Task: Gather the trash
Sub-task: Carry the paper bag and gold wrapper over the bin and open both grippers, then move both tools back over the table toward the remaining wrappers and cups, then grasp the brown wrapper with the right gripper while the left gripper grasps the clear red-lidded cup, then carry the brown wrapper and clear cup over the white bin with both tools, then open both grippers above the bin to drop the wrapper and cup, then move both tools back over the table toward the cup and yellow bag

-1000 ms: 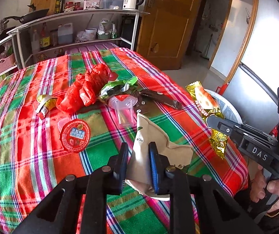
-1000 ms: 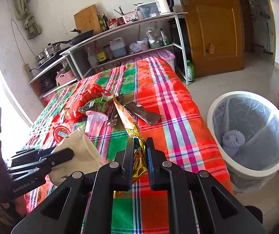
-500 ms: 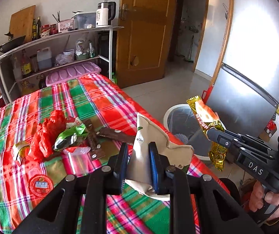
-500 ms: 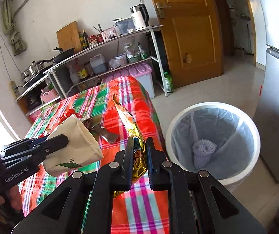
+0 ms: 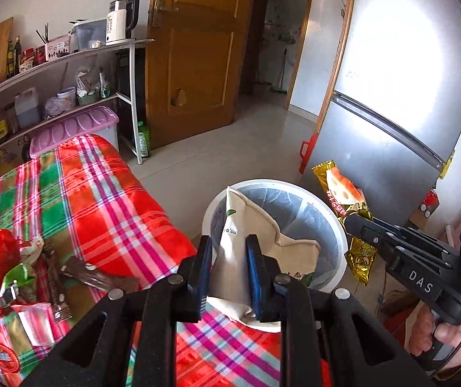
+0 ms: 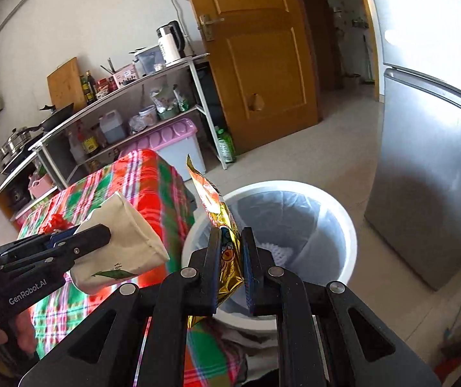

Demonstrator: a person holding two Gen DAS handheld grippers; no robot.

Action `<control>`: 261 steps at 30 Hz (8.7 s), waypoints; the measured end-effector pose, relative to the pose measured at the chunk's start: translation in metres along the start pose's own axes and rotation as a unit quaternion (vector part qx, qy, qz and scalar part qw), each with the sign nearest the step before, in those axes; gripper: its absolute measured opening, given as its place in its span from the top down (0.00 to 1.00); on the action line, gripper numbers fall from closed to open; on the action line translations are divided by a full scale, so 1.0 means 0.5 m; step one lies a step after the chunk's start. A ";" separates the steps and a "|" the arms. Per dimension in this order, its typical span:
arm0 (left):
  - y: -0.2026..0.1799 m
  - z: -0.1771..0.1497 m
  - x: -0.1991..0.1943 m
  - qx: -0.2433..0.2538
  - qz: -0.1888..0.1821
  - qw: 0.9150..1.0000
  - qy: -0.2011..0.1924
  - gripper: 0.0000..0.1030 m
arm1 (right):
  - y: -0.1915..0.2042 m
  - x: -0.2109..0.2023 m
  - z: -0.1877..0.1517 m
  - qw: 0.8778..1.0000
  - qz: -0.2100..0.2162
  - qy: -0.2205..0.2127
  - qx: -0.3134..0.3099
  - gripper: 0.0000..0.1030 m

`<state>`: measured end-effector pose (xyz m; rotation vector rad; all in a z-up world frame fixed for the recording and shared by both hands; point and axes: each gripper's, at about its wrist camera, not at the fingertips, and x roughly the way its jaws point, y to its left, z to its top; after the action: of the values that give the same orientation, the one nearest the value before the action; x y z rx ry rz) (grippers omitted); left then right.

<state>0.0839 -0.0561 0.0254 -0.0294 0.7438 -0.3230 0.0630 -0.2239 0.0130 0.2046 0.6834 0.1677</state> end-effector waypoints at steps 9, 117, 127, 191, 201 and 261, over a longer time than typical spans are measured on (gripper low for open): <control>-0.033 0.018 0.105 0.000 -0.002 0.999 0.038 0.78 | -0.082 0.067 0.004 0.998 -0.044 0.039 0.016 0.88; 0.436 -0.244 -0.177 -0.212 0.212 0.954 0.024 0.16 | 0.470 0.281 -0.086 0.945 0.095 0.147 -0.277 0.43; 0.444 -0.250 -0.179 -0.212 0.205 0.955 0.023 0.27 | 0.470 0.285 -0.084 0.946 0.094 0.150 -0.272 0.43; 0.105 -0.044 -0.093 -0.037 0.037 0.998 -0.026 0.48 | 0.133 0.045 -0.018 0.992 0.009 0.038 -0.121 0.82; 0.000 -0.004 -0.001 -0.004 -0.011 1.000 0.002 0.47 | 0.016 0.049 -0.012 0.994 -0.040 0.051 -0.083 0.82; 0.128 -0.049 -0.078 -0.076 0.071 0.994 -0.013 0.24 | 0.098 0.064 -0.015 0.995 0.016 0.043 -0.085 0.51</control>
<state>0.0586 0.0186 0.0243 -0.1241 0.7389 -0.1301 0.0783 -0.1685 -0.0002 0.0450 0.7472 0.2657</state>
